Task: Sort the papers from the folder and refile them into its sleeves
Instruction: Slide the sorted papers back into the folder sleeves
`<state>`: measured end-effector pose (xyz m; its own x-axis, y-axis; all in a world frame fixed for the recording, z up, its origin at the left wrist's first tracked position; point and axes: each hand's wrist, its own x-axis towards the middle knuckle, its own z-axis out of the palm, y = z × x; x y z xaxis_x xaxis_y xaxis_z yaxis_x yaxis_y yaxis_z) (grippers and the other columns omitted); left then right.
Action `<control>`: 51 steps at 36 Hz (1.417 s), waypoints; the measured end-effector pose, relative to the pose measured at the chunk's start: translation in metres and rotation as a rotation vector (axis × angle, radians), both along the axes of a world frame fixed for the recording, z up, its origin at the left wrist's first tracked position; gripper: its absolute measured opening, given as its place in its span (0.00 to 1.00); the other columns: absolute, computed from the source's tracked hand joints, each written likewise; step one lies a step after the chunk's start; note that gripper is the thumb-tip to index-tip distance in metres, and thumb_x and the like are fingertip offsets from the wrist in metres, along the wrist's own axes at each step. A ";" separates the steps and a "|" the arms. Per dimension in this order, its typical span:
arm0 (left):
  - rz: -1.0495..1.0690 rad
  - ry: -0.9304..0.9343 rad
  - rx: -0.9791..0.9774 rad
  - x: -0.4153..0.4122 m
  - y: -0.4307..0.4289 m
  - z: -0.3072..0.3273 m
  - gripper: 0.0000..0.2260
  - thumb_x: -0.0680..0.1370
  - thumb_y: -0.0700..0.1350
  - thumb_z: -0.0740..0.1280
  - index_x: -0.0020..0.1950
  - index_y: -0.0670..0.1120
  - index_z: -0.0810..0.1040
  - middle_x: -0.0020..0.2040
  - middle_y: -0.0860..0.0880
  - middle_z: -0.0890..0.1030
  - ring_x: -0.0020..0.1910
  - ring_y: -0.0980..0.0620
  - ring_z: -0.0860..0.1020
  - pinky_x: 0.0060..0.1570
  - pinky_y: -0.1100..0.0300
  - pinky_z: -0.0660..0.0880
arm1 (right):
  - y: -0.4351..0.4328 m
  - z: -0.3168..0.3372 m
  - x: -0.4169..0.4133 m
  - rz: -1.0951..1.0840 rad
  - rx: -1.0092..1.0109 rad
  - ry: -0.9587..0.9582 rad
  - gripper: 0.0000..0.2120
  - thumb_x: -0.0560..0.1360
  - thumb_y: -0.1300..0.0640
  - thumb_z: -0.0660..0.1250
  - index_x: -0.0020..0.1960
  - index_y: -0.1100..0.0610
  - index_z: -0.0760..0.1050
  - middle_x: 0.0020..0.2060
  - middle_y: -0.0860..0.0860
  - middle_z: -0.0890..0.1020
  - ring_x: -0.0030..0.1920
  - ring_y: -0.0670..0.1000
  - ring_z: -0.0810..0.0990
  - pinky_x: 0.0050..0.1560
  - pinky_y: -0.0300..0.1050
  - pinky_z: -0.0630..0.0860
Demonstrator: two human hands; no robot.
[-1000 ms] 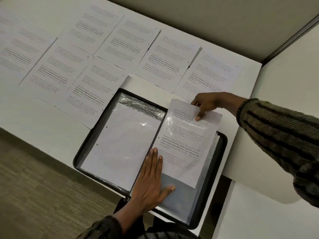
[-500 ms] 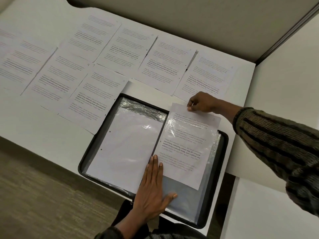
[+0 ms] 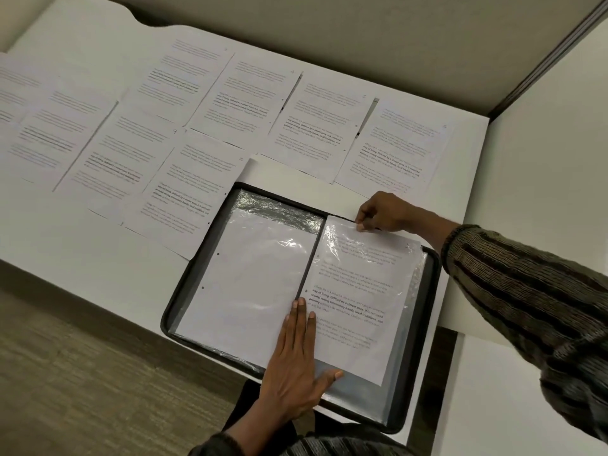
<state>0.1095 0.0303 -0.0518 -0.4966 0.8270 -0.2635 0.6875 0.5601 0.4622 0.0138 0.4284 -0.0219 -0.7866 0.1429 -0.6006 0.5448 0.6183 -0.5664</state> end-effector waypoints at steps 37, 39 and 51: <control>-0.095 -0.050 -0.004 -0.011 -0.015 0.011 0.53 0.80 0.75 0.58 0.85 0.41 0.36 0.85 0.43 0.31 0.85 0.45 0.35 0.84 0.43 0.46 | -0.063 0.001 0.011 -0.042 0.185 0.006 0.09 0.70 0.53 0.82 0.48 0.50 0.85 0.49 0.47 0.84 0.54 0.52 0.81 0.57 0.51 0.79; -0.103 -0.048 -0.003 -0.011 -0.016 0.011 0.52 0.80 0.75 0.58 0.85 0.41 0.36 0.85 0.42 0.32 0.85 0.44 0.35 0.84 0.43 0.46 | -0.063 0.003 0.012 -0.062 0.175 -0.003 0.13 0.68 0.48 0.83 0.47 0.50 0.84 0.48 0.46 0.84 0.52 0.50 0.80 0.54 0.50 0.78; -0.126 -0.021 -0.060 -0.012 -0.014 0.008 0.49 0.82 0.74 0.53 0.84 0.43 0.31 0.83 0.45 0.26 0.83 0.47 0.29 0.81 0.52 0.33 | -0.074 0.006 0.024 -0.081 0.177 -0.005 0.10 0.69 0.54 0.83 0.44 0.47 0.82 0.39 0.41 0.81 0.48 0.49 0.81 0.46 0.45 0.72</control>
